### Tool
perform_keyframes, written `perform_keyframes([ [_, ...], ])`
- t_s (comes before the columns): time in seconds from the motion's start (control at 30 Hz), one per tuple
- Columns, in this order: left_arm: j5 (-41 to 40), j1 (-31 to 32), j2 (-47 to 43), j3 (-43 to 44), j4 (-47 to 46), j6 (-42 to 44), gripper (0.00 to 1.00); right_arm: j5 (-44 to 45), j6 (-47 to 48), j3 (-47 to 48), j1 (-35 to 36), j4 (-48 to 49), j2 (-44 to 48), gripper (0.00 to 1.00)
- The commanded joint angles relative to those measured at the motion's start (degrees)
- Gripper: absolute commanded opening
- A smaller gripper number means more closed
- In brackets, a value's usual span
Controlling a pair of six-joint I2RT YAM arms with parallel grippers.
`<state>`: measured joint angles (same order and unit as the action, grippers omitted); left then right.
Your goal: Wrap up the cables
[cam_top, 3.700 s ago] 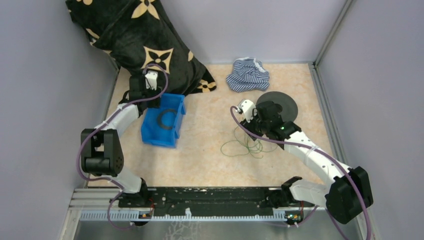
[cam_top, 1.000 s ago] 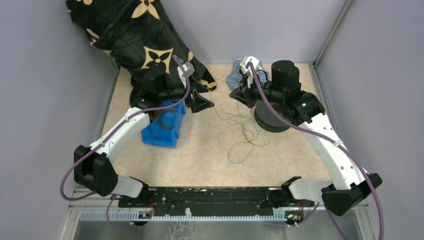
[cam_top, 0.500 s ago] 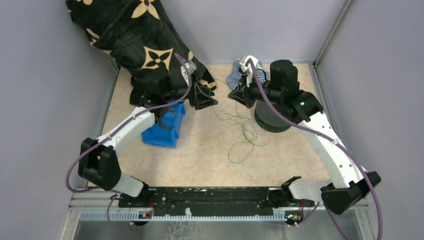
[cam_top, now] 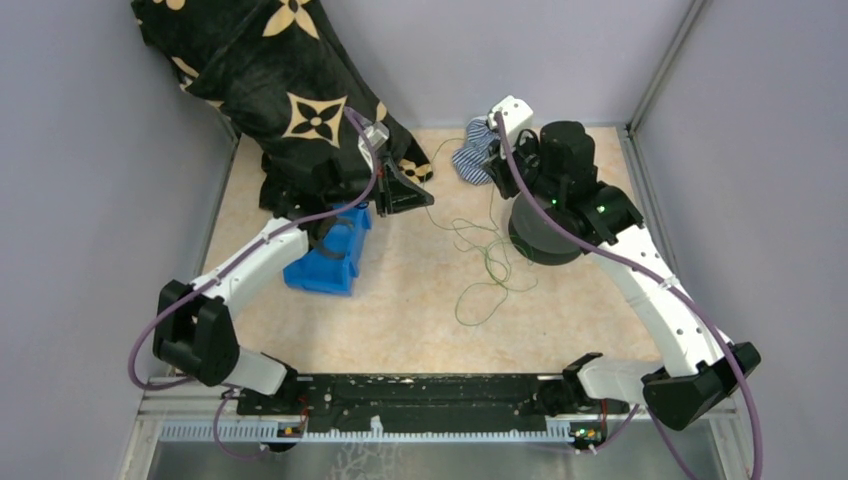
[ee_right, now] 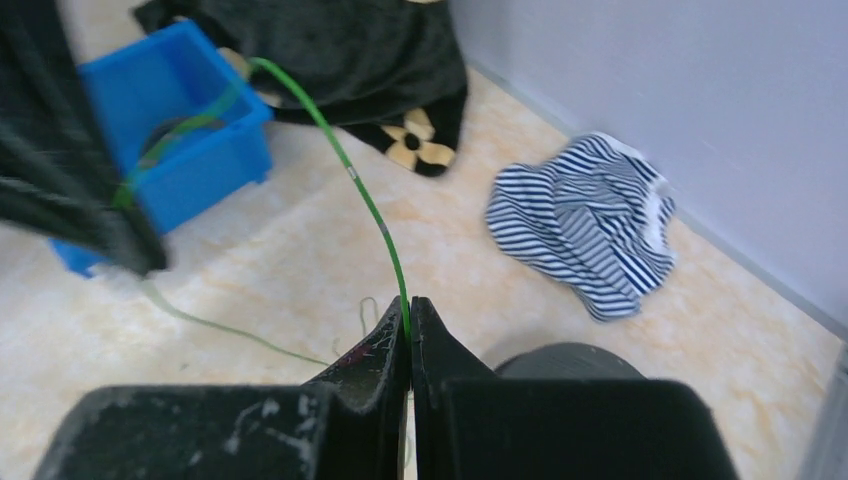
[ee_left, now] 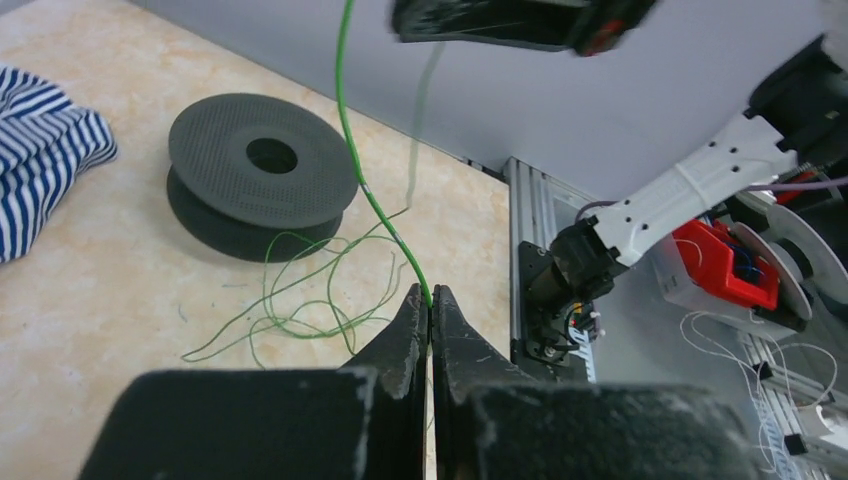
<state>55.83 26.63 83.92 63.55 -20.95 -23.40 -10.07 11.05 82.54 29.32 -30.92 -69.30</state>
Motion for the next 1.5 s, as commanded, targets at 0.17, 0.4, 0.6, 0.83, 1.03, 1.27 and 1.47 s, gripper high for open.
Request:
perform_keyframes([
  [0.17, 10.5, 0.1, -6.9, -0.2, -5.6, -1.9, 0.00, 20.5, 5.4, -5.6, -0.4, 11.6, 2.8, 0.11],
  [0.4, 16.2, -1.8, -10.2, -0.4, -6.2, -2.0, 0.00, 28.3, 10.2, -9.4, -0.5, 17.6, 4.5, 0.14],
  [0.6, 20.9, -6.3, -12.9, 0.9, -5.8, -2.4, 0.00, 31.6, 13.7, -12.0, -3.2, 21.3, 6.2, 0.14],
  [0.83, 25.0, -14.3, -15.8, 3.5, -2.2, -1.2, 0.00, 29.3, 15.1, -13.4, -10.5, 22.4, 8.8, 0.14],
  [1.03, 24.1, -17.5, -17.2, 8.1, 8.7, 6.3, 0.00, 28.3, 15.2, -13.7, -13.6, 22.4, 10.9, 0.13],
  [1.27, 17.2, -19.0, -16.6, 17.8, 31.8, 24.2, 0.00, 30.2, 17.4, -13.8, -16.4, 23.3, 11.6, 0.12],
  [1.47, 5.4, -20.8, -15.9, 25.2, 43.0, 34.8, 0.00, 29.9, 19.0, -12.2, -20.5, 23.0, 11.2, 0.11],
])
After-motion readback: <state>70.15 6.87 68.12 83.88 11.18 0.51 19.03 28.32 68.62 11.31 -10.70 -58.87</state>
